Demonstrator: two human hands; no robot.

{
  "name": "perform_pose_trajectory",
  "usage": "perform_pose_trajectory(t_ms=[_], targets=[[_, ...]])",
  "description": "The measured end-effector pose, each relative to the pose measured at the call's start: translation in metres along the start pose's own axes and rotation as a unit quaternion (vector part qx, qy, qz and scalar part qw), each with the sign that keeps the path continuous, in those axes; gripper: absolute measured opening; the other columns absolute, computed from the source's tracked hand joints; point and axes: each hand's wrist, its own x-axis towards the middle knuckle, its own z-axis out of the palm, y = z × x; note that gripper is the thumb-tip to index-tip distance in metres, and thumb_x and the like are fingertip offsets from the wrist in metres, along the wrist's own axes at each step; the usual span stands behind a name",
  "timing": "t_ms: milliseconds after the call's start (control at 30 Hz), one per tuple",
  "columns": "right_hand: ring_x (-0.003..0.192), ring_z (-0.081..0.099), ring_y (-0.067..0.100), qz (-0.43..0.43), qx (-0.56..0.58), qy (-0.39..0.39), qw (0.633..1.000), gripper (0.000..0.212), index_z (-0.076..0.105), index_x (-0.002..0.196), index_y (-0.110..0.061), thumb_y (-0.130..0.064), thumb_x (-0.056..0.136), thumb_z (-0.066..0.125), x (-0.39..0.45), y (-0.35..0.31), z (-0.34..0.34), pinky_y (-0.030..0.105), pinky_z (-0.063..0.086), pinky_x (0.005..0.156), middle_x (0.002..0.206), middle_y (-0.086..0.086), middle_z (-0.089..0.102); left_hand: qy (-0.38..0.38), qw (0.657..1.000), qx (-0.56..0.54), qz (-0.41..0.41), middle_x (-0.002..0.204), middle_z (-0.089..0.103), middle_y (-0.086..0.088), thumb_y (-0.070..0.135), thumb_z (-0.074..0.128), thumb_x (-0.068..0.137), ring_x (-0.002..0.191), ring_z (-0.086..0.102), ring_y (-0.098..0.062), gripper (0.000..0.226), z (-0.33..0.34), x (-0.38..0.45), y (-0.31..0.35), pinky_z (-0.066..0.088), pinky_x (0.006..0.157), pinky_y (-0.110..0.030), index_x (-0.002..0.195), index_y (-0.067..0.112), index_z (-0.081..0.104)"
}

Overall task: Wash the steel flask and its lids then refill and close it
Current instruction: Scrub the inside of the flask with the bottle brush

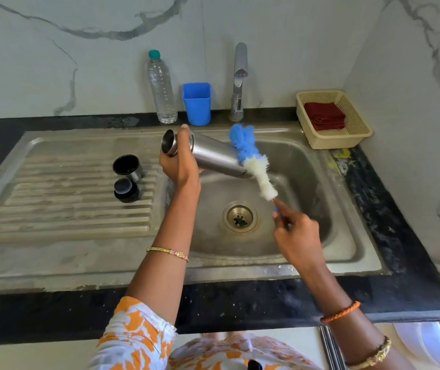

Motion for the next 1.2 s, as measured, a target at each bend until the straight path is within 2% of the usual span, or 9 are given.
perform_pose_trajectory(t_ms=[167,233,333,467,633,867,1033,1100,1200], targets=[[0.047,0.047,-0.015,-0.135,0.012,-0.030,0.990,0.038,0.061,0.124,-0.011,0.002,0.088,0.056,-0.023,-0.020,0.019,-0.004,0.031,0.057,0.070,-0.008,0.061,-0.001,1.000,0.008,0.008,0.093,0.074,-0.006,0.029,0.076,0.075,0.090,0.071,-0.025,0.027,0.001,0.000,-0.010,0.060,0.068,-0.047,0.092,0.010,0.069],[0.047,0.046,-0.013,-0.128,-0.006,-0.033,0.991,0.039,0.061,0.124,-0.012,0.002,0.089,0.055,-0.024,-0.014,0.017,-0.001,0.031,0.055,0.072,-0.010,0.057,0.007,1.000,-0.010,0.008,0.090,0.074,-0.005,0.030,0.075,0.073,0.086,0.072,-0.025,0.027,0.000,0.003,-0.010,0.060,0.063,-0.042,0.089,0.010,0.069],[0.041,0.045,-0.003,-0.048,-0.038,-0.030,0.998,0.036,0.058,0.128,-0.016,-0.008,0.093,0.052,-0.012,0.001,0.007,0.016,0.035,0.053,0.062,-0.008,0.052,0.012,1.000,-0.024,-0.001,0.093,0.072,-0.008,0.029,0.078,0.071,0.084,0.071,-0.026,0.039,-0.002,0.009,-0.008,0.058,0.075,-0.053,0.102,0.009,0.063],[0.045,0.047,-0.002,0.018,-0.051,-0.036,0.998,0.034,0.060,0.127,-0.012,-0.008,0.094,0.051,0.007,0.000,-0.009,0.006,0.036,0.055,0.079,0.005,0.069,-0.013,1.000,-0.003,0.000,0.070,0.067,0.000,0.016,0.074,0.077,0.073,0.068,-0.023,0.015,-0.005,0.013,-0.011,0.057,0.073,-0.050,0.075,0.019,0.059],[0.046,0.049,-0.009,-0.092,-0.021,-0.072,0.993,0.038,0.060,0.124,-0.011,0.003,0.090,0.053,-0.010,-0.040,0.001,0.001,0.033,0.053,0.052,-0.027,0.042,-0.056,0.998,0.024,0.020,0.069,0.064,-0.001,0.015,0.071,0.073,0.075,0.063,-0.023,0.011,-0.009,0.018,-0.015,0.051,0.068,-0.040,0.067,0.015,0.062],[0.041,0.047,-0.003,-0.068,-0.078,-0.057,0.993,0.036,0.060,0.125,-0.014,-0.003,0.092,0.053,-0.008,-0.030,-0.011,0.004,0.034,0.050,0.057,-0.026,0.041,-0.091,0.995,-0.026,-0.007,0.076,0.060,-0.005,0.034,0.068,0.045,0.071,0.060,-0.021,0.038,-0.025,0.027,-0.007,0.046,0.059,-0.028,0.076,0.013,0.063],[0.067,0.058,0.010,0.002,-0.107,-0.070,0.992,0.035,0.063,0.124,-0.019,-0.008,0.093,0.051,0.003,-0.027,-0.021,0.004,0.032,0.066,0.091,0.003,0.071,-0.119,0.990,-0.015,0.067,0.065,0.058,-0.004,0.031,0.065,0.045,0.060,0.055,-0.019,0.031,-0.030,0.036,-0.003,0.041,0.054,-0.025,0.068,0.013,0.056],[0.087,0.063,0.003,-0.040,-0.087,-0.082,0.992,0.035,0.062,0.124,-0.021,-0.009,0.093,0.054,-0.002,-0.040,-0.011,-0.003,0.034,0.072,0.111,-0.001,0.070,-0.127,0.988,0.009,0.087,0.063,0.056,-0.003,0.030,0.066,0.047,0.059,0.054,-0.019,0.026,-0.030,0.037,-0.006,0.040,0.054,-0.025,0.066,0.015,0.057],[0.101,0.064,0.012,-0.077,-0.030,-0.086,0.993,0.034,0.062,0.124,-0.025,-0.012,0.093,0.055,-0.016,-0.054,0.003,0.005,0.043,0.082,0.106,-0.003,0.072,-0.150,0.983,0.015,0.102,0.062,0.055,0.003,0.028,0.065,0.052,0.062,0.052,-0.017,0.009,-0.033,0.039,-0.012,0.039,0.060,-0.030,0.058,0.026,0.060]])
